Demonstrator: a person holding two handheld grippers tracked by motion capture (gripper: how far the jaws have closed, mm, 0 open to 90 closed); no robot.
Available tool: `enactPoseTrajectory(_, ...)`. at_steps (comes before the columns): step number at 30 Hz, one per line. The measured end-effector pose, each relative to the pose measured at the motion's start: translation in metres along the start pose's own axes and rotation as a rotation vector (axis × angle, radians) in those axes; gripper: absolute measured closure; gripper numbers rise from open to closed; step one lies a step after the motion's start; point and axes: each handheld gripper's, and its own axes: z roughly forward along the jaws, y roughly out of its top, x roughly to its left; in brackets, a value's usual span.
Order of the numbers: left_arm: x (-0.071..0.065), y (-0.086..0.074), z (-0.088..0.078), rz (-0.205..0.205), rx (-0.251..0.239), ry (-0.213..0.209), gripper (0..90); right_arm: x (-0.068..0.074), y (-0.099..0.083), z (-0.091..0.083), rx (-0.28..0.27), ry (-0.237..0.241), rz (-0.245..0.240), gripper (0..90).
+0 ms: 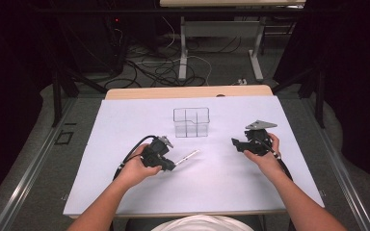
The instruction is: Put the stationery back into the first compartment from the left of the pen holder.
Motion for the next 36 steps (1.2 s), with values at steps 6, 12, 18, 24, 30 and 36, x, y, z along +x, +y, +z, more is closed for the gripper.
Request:
enactPoseTrajectory(6,0.001,0.000,-0.003,-0.039,-0.024,-0.010,80.2,0.017,0.004,0.003,0.007,0.008,-0.173,36.6)
enactPoseTrajectory(12,0.000,0.001,-0.004,-0.025,-0.016,-0.006,80.2,0.037,0.008,0.002,-0.043,0.040,-0.325,36.7)
enactPoseTrajectory(18,-0.003,0.002,-0.003,-0.047,-0.018,-0.009,80.2,0.057,0.008,0.000,-0.088,0.076,-0.604,38.2)
enactPoseTrajectory(24,-0.003,0.003,-0.004,-0.042,-0.013,-0.017,80.2,0.080,0.004,0.002,-0.074,0.088,-0.816,39.1)
enactPoseTrajectory(30,-0.004,0.004,-0.004,-0.040,-0.013,-0.018,80.1,0.096,0.002,0.002,-0.070,0.102,-0.979,39.1)
enactPoseTrajectory(36,-0.005,0.004,-0.003,-0.046,-0.012,-0.023,80.1,0.109,-0.003,0.005,-0.090,0.110,-1.085,39.1)
